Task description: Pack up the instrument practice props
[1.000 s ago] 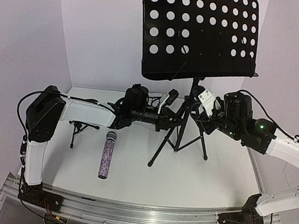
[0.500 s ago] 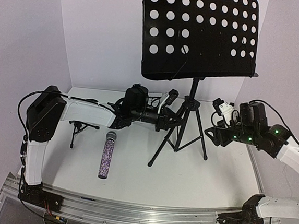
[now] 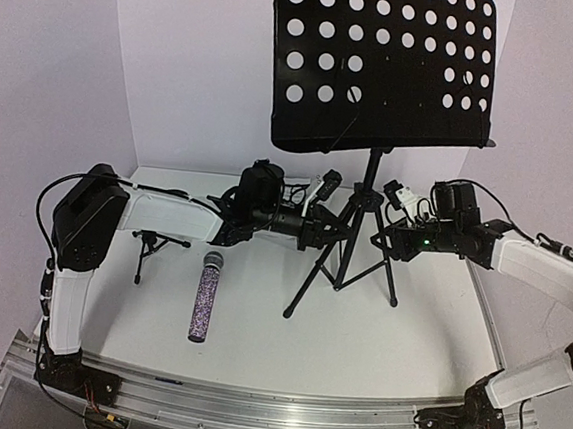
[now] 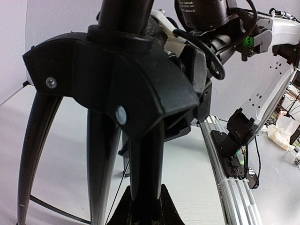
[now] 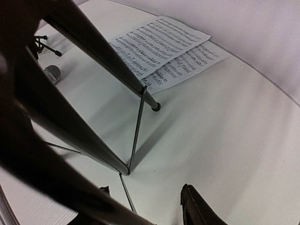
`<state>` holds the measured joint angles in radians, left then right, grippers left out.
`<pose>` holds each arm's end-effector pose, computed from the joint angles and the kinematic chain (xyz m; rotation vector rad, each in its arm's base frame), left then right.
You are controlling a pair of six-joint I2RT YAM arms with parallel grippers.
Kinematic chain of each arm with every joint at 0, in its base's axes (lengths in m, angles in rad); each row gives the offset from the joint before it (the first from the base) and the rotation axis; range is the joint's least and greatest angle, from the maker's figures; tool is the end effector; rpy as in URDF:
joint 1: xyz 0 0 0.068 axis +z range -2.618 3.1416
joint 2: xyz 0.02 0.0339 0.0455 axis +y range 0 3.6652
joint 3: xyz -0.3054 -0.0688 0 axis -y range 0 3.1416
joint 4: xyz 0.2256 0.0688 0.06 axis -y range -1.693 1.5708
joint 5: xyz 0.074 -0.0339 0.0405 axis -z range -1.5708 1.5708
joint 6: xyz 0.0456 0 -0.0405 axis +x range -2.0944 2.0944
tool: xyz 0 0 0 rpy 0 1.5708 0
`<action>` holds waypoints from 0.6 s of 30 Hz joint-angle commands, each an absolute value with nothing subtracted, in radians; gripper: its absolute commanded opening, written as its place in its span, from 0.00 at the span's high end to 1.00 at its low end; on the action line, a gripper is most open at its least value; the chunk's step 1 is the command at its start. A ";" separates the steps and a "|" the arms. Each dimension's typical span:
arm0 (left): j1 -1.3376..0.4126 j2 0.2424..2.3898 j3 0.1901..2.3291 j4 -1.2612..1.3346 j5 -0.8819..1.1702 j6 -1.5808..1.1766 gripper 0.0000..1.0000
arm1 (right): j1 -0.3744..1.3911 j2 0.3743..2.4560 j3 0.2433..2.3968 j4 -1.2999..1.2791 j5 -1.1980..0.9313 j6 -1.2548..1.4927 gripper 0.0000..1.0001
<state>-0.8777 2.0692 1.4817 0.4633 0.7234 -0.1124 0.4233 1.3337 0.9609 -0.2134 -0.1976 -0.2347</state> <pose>0.2926 -0.3996 0.2932 1.2015 1.4119 -1.3230 0.2508 0.1228 0.3184 -0.8060 2.0057 0.3220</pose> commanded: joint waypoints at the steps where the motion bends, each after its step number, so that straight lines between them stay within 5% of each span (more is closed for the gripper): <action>1: -0.862 2.098 1.529 0.538 0.780 -0.048 1.00 | 0.421 1.393 1.001 -0.082 -0.354 -0.206 0.67; 7: -0.850 2.123 1.610 0.589 0.826 -0.064 1.00 | 0.457 1.398 1.001 0.052 -0.381 -0.119 0.99; 18: -0.852 2.172 1.696 0.597 0.880 -0.106 1.00 | 0.564 1.396 1.040 0.145 -0.220 -0.042 1.00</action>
